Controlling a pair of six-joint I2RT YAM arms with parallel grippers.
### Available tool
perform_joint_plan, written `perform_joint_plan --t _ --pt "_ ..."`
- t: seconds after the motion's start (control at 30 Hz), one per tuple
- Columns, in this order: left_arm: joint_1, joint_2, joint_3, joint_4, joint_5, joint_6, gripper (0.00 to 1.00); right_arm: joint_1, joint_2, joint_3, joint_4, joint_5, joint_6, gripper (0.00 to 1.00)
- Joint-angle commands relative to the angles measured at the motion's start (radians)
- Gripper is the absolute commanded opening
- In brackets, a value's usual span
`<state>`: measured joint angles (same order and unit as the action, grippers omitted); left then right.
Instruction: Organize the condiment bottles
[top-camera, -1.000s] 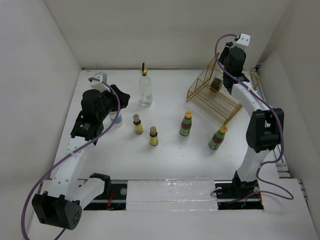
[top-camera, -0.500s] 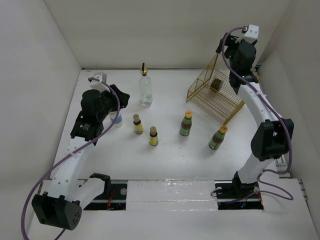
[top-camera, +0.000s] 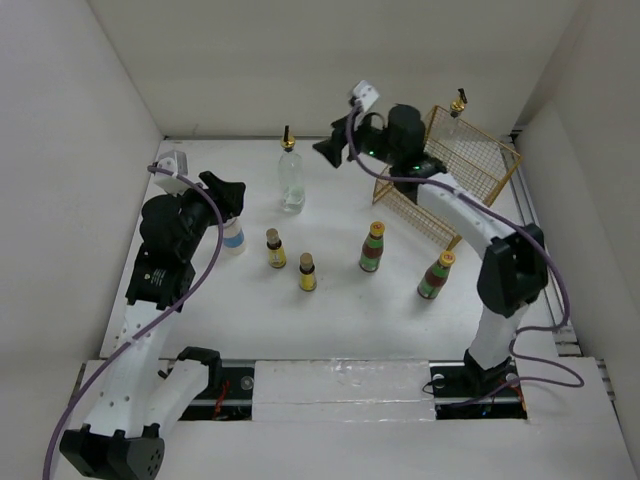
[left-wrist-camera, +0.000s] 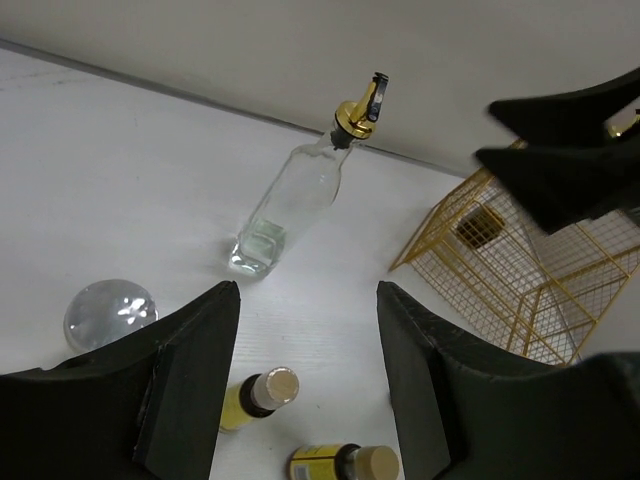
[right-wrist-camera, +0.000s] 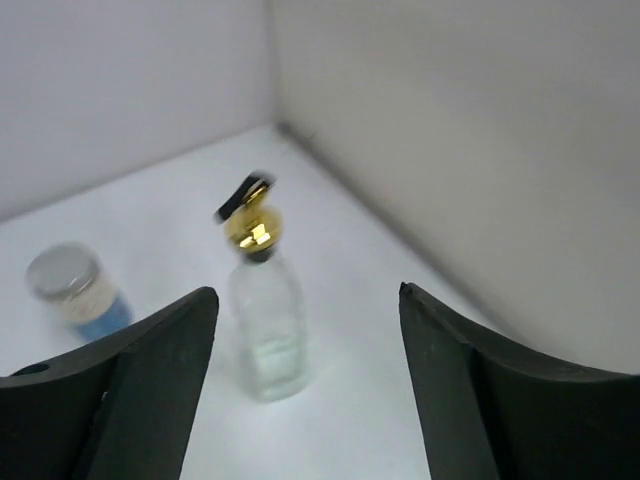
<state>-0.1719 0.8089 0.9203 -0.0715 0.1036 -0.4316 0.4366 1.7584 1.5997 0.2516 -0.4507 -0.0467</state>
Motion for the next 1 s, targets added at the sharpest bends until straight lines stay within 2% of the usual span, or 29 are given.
perform_joint_plan --t 0.0,0.3,0.53,0.83,0.87,0.97 --pt "0.003 -0.002 -0.012 0.044 -0.008 -0.007 0.53 0.066 0.090 0.074 -0.078 -0.131 -0.082 0.80" --pt "0.003 -0.011 -0.012 0.044 0.010 -0.007 0.53 0.105 0.298 0.278 -0.120 -0.140 -0.091 0.82" --pt "0.003 -0.011 -0.012 0.044 0.010 -0.007 0.53 0.123 0.392 0.393 -0.120 -0.128 -0.070 0.73" --pt "0.003 -0.002 -0.012 0.053 0.019 -0.007 0.53 0.163 0.487 0.506 -0.120 -0.118 -0.038 0.71" --pt "0.003 -0.002 -0.012 0.053 0.019 -0.007 0.53 0.163 0.498 0.506 -0.108 -0.118 -0.027 0.65" --pt "0.003 -0.002 -0.012 0.053 0.028 -0.007 0.53 0.163 0.487 0.462 0.021 -0.092 0.027 0.58"
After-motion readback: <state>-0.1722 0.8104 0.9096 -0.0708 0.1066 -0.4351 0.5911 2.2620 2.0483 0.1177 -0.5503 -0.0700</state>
